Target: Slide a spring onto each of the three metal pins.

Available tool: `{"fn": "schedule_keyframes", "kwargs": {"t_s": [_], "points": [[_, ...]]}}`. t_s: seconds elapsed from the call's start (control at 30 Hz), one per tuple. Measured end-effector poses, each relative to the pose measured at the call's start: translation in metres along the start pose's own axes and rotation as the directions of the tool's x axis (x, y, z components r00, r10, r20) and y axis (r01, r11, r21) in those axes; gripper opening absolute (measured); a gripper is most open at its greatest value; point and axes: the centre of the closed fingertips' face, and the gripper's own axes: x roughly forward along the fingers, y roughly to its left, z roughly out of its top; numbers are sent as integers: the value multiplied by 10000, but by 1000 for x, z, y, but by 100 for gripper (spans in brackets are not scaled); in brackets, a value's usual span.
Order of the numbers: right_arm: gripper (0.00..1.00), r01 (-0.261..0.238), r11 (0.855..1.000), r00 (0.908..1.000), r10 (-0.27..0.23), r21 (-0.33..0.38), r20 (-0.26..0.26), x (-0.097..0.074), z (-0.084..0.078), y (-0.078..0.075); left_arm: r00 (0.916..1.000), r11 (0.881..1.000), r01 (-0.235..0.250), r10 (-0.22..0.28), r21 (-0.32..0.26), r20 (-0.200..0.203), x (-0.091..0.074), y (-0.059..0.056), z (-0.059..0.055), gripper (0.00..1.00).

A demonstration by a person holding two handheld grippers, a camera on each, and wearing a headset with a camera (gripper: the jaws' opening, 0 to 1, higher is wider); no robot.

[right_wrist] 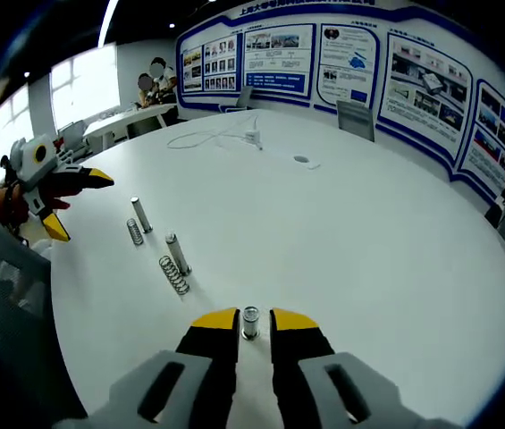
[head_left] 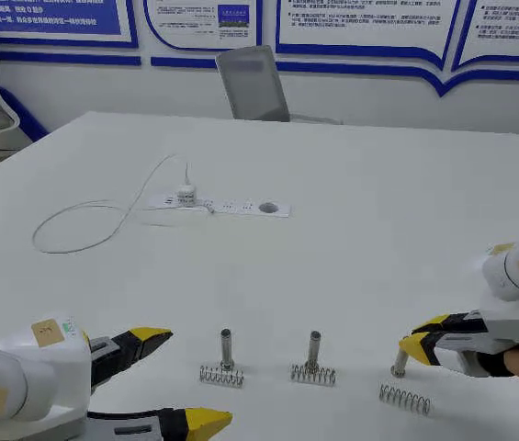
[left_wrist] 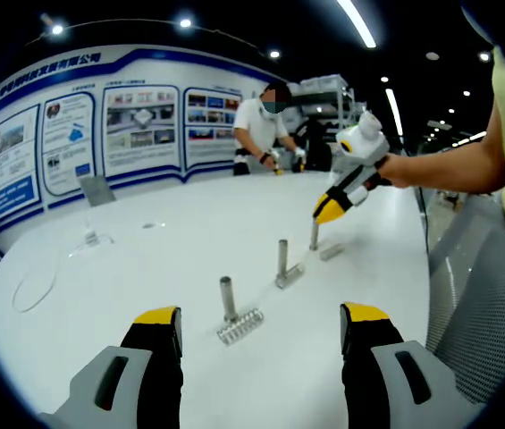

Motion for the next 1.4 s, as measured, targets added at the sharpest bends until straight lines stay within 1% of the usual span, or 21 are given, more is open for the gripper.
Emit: {"fn": "schedule_keyframes", "kwargs": {"t_s": [0.3,0.47,0.63,0.8,0.9,1.0,1.13,1.17,1.4], "points": [[15,-145,9997,9998,143,-190,-123,-6,-11,4,10000,10000,-38,38,-8,6,-1,1,0,73],[15,-385,9987,9988,375,-326,-306,-6,-17,11,10000,10000,-49,49,-25,-1,-1,0,-1,74],[15,-768,9957,9961,744,-509,-469,-4,-21,21,10000,10000,-61,61,-22,0,-1,0,0,74],[15,-1347,9866,9892,1284,-922,-708,0,-23,35,10000,10000,-76,76,-24,-9,-1,1,-1,74],[15,-1581,9795,9848,1471,-1249,-924,5,-23,41,10000,10000,-88,88,-28,-15,-2,0,-1,74],[15,-1677,9738,9824,1521,-1533,-1089,8,-24,44,10000,10000,-96,95,-27,-11,-2,0,0,74],[14,-1890,9672,9767,1672,-1698,-1344,12,-26,47,9999,9999,-105,105,-30,-22,-2,0,-1,74],[14,-1982,9638,9736,1726,-1784,-1495,13,-28,47,9999,9999,-110,110,-38,-21,-2,0,-1,74],[14,-2284,9458,9620,1828,-2308,-2030,20,-31,50,9999,9999,-140,140,-62,-57,-3,0,-3,74]]}}
